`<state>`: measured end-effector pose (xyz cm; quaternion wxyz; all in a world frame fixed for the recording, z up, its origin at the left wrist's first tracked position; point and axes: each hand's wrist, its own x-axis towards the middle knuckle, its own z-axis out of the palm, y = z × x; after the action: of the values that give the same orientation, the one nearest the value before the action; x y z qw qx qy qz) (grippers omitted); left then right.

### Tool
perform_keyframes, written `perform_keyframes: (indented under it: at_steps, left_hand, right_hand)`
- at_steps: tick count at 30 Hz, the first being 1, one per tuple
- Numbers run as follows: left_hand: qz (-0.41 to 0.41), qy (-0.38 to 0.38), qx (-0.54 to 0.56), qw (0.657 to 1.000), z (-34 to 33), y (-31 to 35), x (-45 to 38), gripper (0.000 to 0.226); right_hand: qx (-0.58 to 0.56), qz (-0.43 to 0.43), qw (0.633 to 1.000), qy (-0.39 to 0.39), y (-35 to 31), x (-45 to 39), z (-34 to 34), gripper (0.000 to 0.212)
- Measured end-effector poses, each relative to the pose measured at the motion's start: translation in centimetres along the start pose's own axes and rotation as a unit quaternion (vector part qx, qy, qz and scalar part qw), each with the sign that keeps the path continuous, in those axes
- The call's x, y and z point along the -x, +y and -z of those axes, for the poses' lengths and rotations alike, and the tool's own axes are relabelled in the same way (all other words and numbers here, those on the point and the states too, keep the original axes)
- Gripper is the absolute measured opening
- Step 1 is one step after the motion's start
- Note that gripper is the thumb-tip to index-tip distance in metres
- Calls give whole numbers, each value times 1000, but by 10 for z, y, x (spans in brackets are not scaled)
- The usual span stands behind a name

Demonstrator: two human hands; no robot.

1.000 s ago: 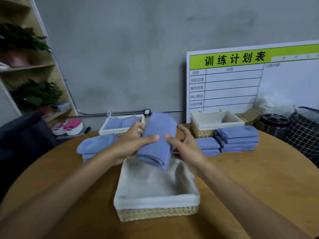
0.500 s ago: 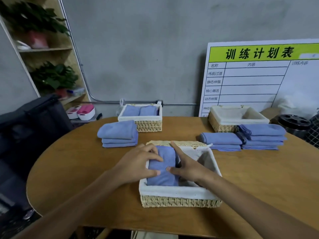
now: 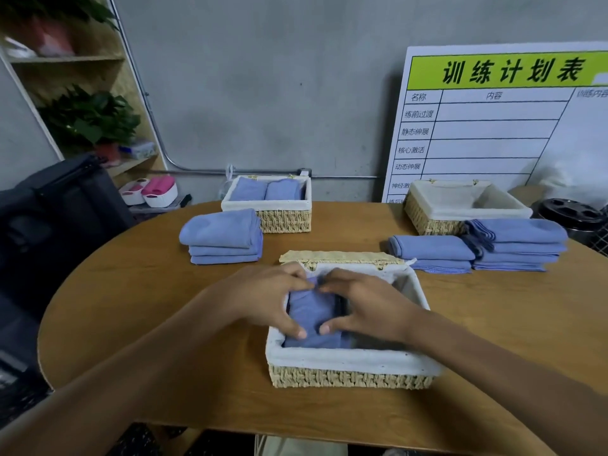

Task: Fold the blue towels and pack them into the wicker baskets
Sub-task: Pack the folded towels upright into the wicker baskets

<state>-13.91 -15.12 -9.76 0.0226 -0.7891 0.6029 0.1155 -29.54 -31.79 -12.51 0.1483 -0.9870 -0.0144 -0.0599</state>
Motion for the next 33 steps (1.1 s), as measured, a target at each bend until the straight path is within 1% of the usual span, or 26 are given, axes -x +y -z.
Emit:
perform_keyframes:
  at_steps: [2,3,7,12,17,22,24,25,26,27,28,29,30,31,32,33]
  left_hand:
    - [4,-39,-26,999,-5,3,-5,99]
    - [7,-48,-40,998,-6,4,-7,102]
    - [18,-62,-60,996,-6,7,-14,101]
    - [32,-64,-41,997,-9,9,-15,101]
    - [52,-77,-84,992,-9,20,-17,93]
    - [59,-82,-106,989,-6,28,-16,92]
    - [71,-111,-96,987,0,27,-15,90]
    - [74,-131,-95,984,8,27,-15,83]
    - [76,-142,-98,982,18,28,-16,71]
    - [72,-130,-102,984,29,31,-18,56]
    - [70,-93,-105,988,42,36,-21,42]
    - [68,-36,-112,991,56,43,-26,32]
    - [66,29,-128,989,70,51,-34,27]
    - [60,91,-141,984,81,61,-45,25]
    - [53,134,-142,979,89,70,-61,25]
    - [37,167,-129,977,92,79,-81,24]
  right_hand:
    - [5,-21,998,-53,4,-5,-9,76]
    - [3,-29,998,-62,6,-5,-11,79]
    - [-9,-32,996,-85,9,-3,-10,86]
    - [2,-14,995,-99,11,-5,-7,82]
    - [24,-14,994,-104,13,-6,-14,77]
    - [18,-12,996,-81,12,-1,-11,76]
    - [10,-10,999,-47,14,8,3,64]
    - [-10,-10,1000,-10,18,15,13,54]
    - [-41,-17,998,40,26,24,24,43]
    - [-72,-33,992,101,36,34,35,33]
    - [-93,-60,980,168,51,45,43,25]
    - [-97,-99,964,228,67,57,50,20]
    - [-91,-146,946,276,84,68,54,18]
    - [-76,-195,931,297,103,79,55,19]
    - [-54,-236,924,295,121,88,53,20]
    - [-25,-271,925,266,138,97,48,22]
